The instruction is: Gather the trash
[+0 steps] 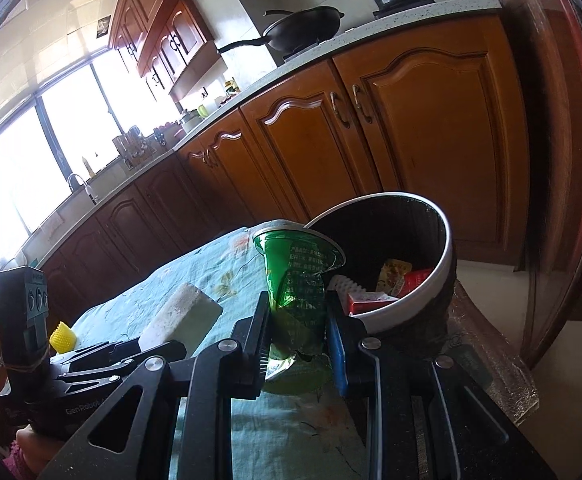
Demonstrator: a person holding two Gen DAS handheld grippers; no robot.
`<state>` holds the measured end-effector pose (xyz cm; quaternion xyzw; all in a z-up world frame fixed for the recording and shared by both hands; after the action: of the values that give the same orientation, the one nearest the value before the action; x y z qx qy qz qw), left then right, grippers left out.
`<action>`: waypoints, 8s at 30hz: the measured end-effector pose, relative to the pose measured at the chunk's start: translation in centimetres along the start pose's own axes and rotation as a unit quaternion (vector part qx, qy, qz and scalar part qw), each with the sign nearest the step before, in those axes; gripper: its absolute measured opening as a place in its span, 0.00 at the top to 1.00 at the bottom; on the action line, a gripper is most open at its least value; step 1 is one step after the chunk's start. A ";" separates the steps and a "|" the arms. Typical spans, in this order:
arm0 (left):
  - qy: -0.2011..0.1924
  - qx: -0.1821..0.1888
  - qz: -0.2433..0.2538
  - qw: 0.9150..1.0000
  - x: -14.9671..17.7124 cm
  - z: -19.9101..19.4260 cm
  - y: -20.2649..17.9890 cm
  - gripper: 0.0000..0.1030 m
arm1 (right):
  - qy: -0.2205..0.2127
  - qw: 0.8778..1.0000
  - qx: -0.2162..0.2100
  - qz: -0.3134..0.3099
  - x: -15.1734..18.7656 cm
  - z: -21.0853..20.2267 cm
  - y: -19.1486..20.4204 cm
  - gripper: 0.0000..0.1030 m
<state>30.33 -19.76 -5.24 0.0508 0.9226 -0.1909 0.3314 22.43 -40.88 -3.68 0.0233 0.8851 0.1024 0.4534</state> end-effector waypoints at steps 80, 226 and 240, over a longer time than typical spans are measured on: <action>0.055 -0.044 0.059 0.996 -8.6 15.1 -8.4 0.51 | 0.066 0.996 0.056 0.014 -2.7 7.1 -7.0 0.75; -0.227 -0.106 -0.007 0.968 10.7 -10.6 4.1 0.01 | -0.095 0.982 0.109 -0.120 5.2 -4.4 13.7 0.00; -0.226 -0.107 -0.006 0.968 10.6 -10.5 4.1 0.01 | -0.094 0.983 0.107 -0.118 5.0 -4.3 14.0 0.00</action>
<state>16.84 -12.27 -5.83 -0.0350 0.8392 -0.0994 0.5335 15.33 -27.24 -2.42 -0.0237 0.8410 -0.0494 0.5383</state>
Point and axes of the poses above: each gripper's, at about its wrist camera, not at the fingertips, and z roughly the way its jaws point, y to its left, x to its underside, the point moved 3 cm from there along z, roughly the way its jaws point, and after that the axes turned 13 degrees about -z, right-handed, at the moved point
